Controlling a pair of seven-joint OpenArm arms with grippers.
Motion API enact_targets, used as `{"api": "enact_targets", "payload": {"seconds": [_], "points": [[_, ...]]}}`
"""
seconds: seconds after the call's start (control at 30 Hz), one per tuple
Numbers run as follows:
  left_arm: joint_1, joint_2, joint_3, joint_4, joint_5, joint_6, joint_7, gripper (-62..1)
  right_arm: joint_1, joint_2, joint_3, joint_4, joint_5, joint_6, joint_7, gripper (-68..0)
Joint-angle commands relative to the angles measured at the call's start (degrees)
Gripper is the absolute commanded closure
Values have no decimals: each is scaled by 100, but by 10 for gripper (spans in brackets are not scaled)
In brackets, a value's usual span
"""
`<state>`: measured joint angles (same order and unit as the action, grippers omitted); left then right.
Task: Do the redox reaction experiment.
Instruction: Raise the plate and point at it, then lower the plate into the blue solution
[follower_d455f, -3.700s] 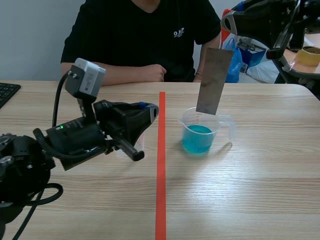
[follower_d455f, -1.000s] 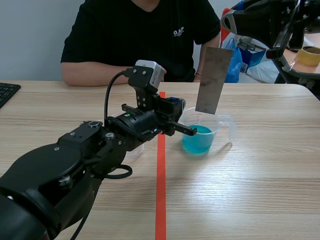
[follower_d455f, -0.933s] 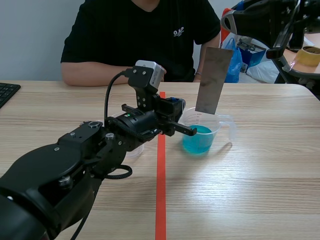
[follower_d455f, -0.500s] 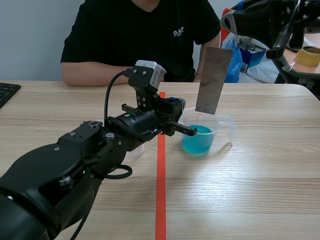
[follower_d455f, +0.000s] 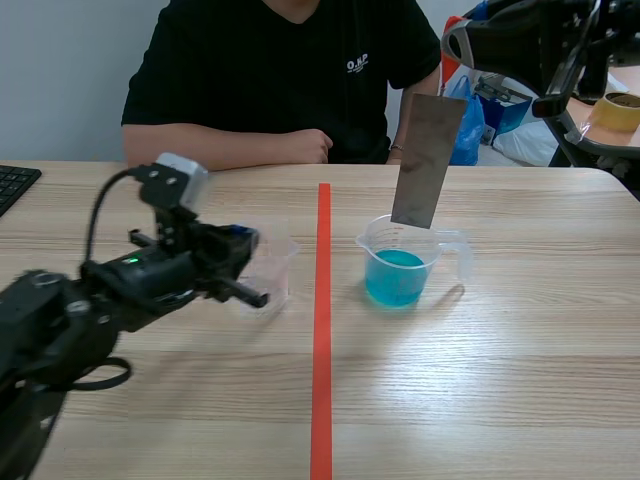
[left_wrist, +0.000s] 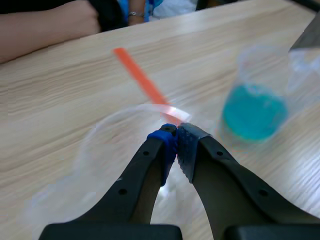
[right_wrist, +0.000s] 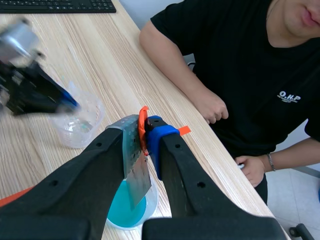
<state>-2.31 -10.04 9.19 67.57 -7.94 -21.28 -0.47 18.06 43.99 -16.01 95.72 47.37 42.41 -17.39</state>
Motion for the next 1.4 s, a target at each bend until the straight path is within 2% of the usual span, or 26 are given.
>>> {"api": "enact_targets", "payload": {"seconds": [0.0, 0.1, 0.23, 0.43, 0.57, 0.73, 0.87, 1.03, 1.13, 1.27, 1.37], "points": [[378, -197, -129, 719, -74, -39, -133, -27, 101, 61, 111, 57, 44, 31, 83, -8], [1150, -584, -586, 1593, -74, -146, -138, -27, 101, 61, 111, 57, 44, 31, 85, -8], [2216, -841, -1141, 2448, 2, -254, -262, -27, 98, 61, 111, 57, 42, 31, 81, -8], [3755, -855, -1873, 2859, 809, -258, -1130, -27, 98, 61, 114, 57, 39, 31, 76, -8], [4675, -852, -2243, 2861, 1329, -247, -1891, -27, 98, 61, 114, 57, 37, 31, 61, -8], [5515, -680, -2629, 2730, 2170, -177, -2695, -27, 98, 129, 114, 57, 48, 31, 44, -8], [5814, -417, -2868, 2304, 2857, -68, -3263, -27, 98, 321, 146, 59, 94, 31, 76, -8], [5864, -177, -3056, 1611, 3624, 278, -3801, -27, 96, 511, 177, 59, 107, 31, 87, -8], [5864, -146, -3104, 1296, 3827, 407, -3976, -27, 76, 538, 177, 57, 101, 31, 76, -8], [5864, -144, -3152, 999, 4057, 424, -4068, -27, -70, 527, 177, 57, 101, 31, 87, -8], [5864, -144, -3150, 872, 4061, 424, -4068, -27, -192, 520, 177, 57, 87, 31, 122, -8]]}}
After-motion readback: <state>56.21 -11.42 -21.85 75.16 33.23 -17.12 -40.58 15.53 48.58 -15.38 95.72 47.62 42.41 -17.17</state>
